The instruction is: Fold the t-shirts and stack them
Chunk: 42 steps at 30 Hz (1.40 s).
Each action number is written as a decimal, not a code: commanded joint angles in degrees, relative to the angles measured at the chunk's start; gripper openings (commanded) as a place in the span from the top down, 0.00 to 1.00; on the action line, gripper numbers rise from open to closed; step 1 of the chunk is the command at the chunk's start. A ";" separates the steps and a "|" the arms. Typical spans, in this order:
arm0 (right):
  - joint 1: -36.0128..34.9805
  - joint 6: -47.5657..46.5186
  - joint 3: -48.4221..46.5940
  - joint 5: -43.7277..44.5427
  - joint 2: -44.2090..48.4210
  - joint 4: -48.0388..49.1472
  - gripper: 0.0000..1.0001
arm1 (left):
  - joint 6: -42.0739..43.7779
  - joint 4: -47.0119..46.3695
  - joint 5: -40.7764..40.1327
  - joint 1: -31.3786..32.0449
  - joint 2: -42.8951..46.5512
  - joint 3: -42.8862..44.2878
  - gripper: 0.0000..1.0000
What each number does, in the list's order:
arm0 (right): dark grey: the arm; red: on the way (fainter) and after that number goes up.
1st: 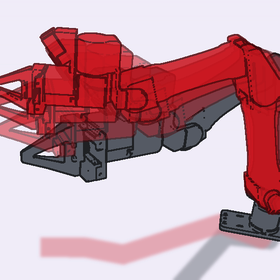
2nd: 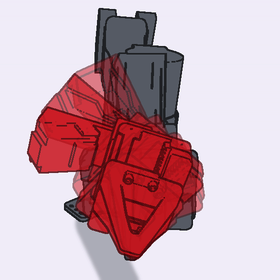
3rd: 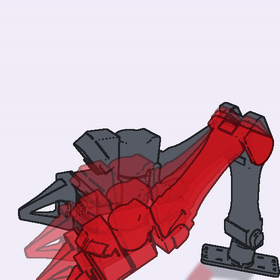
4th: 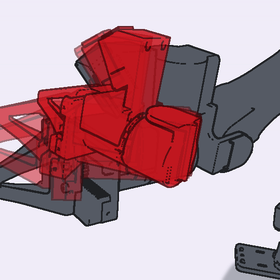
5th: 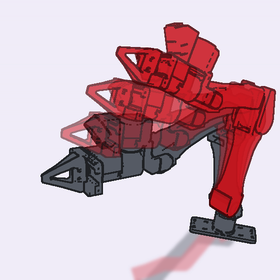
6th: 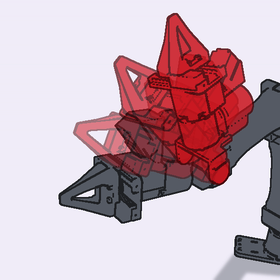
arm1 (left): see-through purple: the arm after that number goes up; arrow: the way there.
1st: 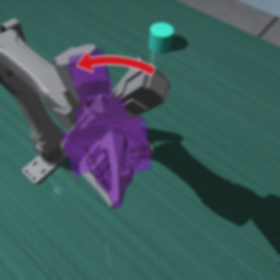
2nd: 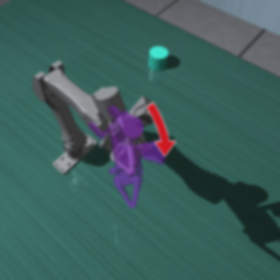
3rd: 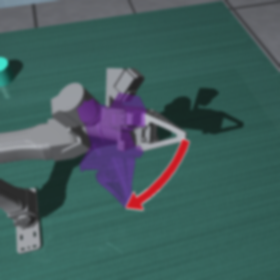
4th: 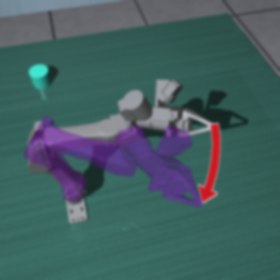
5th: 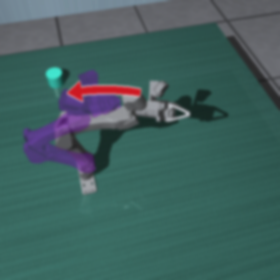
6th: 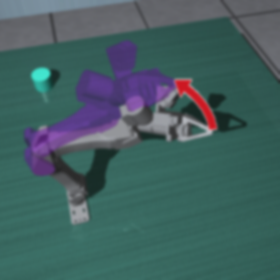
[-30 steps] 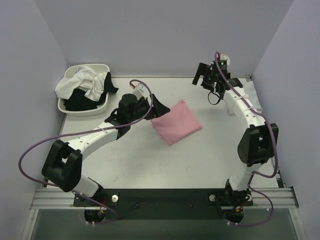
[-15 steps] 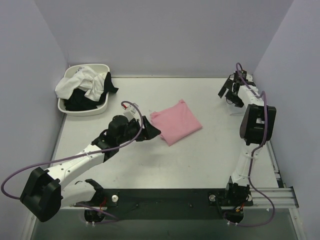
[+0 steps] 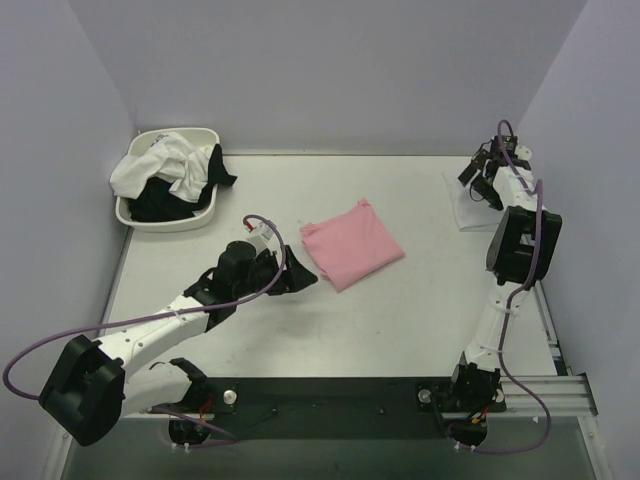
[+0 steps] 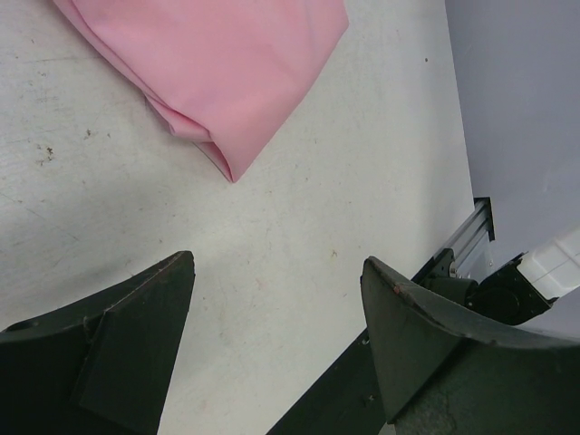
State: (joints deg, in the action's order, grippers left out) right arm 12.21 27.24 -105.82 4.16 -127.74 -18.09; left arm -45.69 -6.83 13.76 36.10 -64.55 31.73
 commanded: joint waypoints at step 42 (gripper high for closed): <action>-30.92 -13.01 18.58 8.49 8.46 -28.59 0.00 | -0.71 2.34 3.99 -3.14 11.82 -3.25 0.17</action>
State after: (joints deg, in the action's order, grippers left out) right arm -16.25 14.35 -97.97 8.93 -124.53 -41.45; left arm -46.26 -6.20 17.39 33.26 -55.27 26.06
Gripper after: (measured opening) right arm 0.999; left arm 0.834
